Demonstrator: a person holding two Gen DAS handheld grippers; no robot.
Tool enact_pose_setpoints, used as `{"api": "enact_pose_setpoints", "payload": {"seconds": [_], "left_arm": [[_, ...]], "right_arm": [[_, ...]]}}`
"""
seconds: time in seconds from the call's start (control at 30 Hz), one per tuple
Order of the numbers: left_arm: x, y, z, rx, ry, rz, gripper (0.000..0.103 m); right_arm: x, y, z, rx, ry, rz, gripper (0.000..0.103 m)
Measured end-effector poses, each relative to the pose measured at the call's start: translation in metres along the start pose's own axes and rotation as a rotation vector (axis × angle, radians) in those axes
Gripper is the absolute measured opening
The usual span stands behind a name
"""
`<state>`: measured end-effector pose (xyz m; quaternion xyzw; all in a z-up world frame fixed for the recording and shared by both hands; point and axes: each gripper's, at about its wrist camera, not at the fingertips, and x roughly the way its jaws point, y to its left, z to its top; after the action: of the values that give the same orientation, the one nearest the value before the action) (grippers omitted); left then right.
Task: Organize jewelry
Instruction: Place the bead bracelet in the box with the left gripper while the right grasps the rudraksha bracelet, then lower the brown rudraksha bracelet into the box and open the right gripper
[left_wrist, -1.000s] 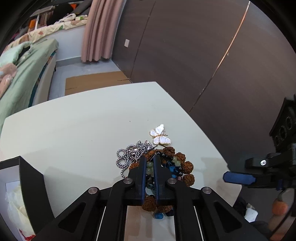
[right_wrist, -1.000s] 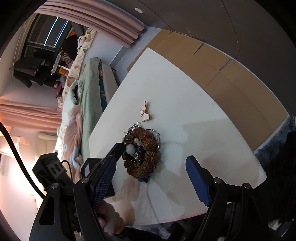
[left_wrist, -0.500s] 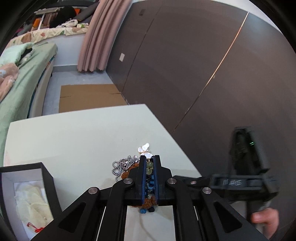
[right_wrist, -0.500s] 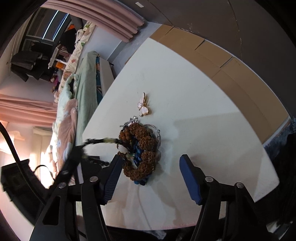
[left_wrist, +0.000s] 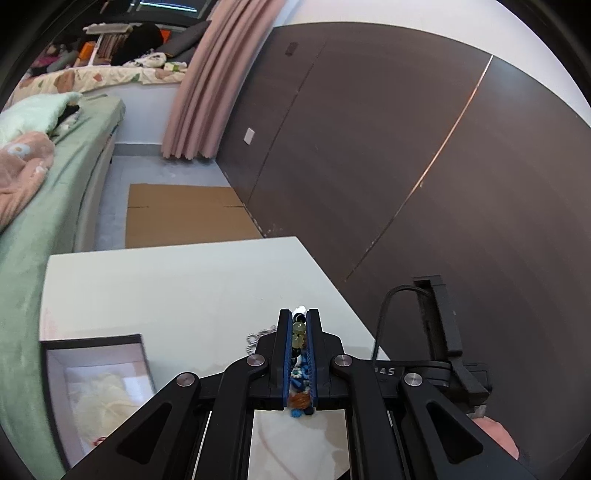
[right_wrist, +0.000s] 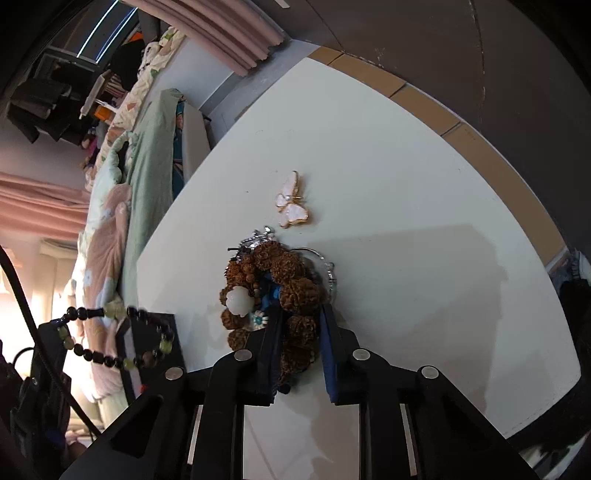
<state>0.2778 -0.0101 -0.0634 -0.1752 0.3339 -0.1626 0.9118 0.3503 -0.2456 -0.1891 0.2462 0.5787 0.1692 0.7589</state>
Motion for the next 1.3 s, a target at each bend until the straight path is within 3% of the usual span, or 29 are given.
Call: {"api": "enact_pose_setpoints", "payload": {"seconds": [0.23,0.43,0.83,0.87,0.9,0.97,1.0,1.3], "left_arm": [[-0.034,0.021,0.007,-0.027,-0.044,0.028,0.007],[-0.059,0.040,0.005,-0.055,-0.074,0.063,0.007],[-0.082,0.070,0.003,-0.105,-0.052,0.092,0.010],[-0.081,0.073,0.003,-0.115,-0.045,0.114,0.021],[-0.082,0.077,0.004,-0.124,-0.043,0.128,0.043],[-0.087,0.085,0.004,-0.161,-0.069,0.123,0.070],[-0.092,0.088,0.004,-0.178,-0.088,0.122,0.074],[-0.103,0.101,0.011,-0.197,-0.130,0.178,0.075]], "right_arm": [[-0.025,0.011,-0.006,-0.023,-0.082,0.026,0.020],[-0.044,0.026,-0.016,-0.063,-0.160,0.101,0.020],[-0.052,0.064,-0.032,-0.109,-0.222,0.212,0.020],[-0.052,0.067,-0.033,-0.116,-0.227,0.219,0.020],[-0.053,0.069,-0.033,-0.125,-0.235,0.226,0.020],[-0.053,0.073,-0.035,-0.138,-0.244,0.240,0.020],[-0.053,0.074,-0.035,-0.140,-0.244,0.249,0.020],[-0.055,0.121,-0.045,-0.253,-0.211,0.317,0.020]]}}
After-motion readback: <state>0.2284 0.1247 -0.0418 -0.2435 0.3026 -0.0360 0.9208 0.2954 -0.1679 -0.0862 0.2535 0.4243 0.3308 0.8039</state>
